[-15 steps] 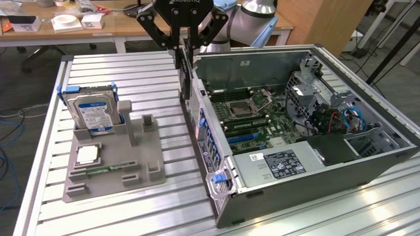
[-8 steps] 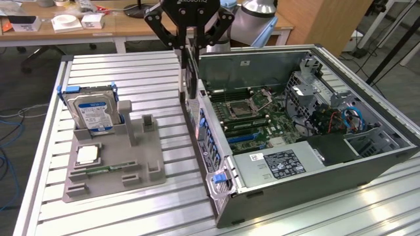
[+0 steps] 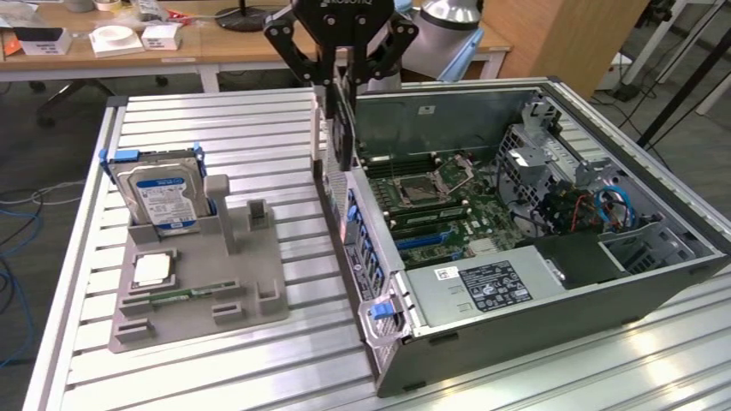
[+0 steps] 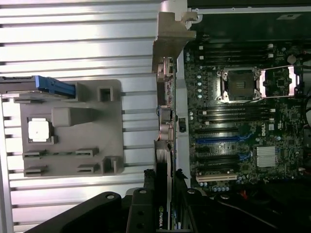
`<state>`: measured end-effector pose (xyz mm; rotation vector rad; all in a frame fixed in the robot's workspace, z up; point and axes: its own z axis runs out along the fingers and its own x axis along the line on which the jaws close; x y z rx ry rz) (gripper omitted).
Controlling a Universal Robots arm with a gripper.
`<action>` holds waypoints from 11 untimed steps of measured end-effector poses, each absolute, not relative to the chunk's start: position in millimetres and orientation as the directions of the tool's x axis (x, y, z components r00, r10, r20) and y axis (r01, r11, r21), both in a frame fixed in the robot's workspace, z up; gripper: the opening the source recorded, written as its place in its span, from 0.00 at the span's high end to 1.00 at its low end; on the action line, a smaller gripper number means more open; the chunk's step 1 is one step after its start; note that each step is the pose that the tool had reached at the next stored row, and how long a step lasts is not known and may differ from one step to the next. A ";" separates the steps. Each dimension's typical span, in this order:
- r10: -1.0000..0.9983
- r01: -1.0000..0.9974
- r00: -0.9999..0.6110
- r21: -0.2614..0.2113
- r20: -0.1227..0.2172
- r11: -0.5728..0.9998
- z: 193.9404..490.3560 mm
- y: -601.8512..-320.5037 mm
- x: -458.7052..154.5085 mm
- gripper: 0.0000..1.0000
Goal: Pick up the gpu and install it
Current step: 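Pick up the gpu and move the gpu toward the slot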
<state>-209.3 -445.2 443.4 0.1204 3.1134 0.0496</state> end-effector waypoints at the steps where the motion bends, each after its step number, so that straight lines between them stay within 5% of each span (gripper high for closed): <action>1: 0.078 0.077 -0.997 0.033 -0.024 0.997 443.4 -445.2 -208.3 0.74; 11: 0.078 0.077 -0.997 0.033 -0.024 0.997 443.4 -445.2 -197.7 0.74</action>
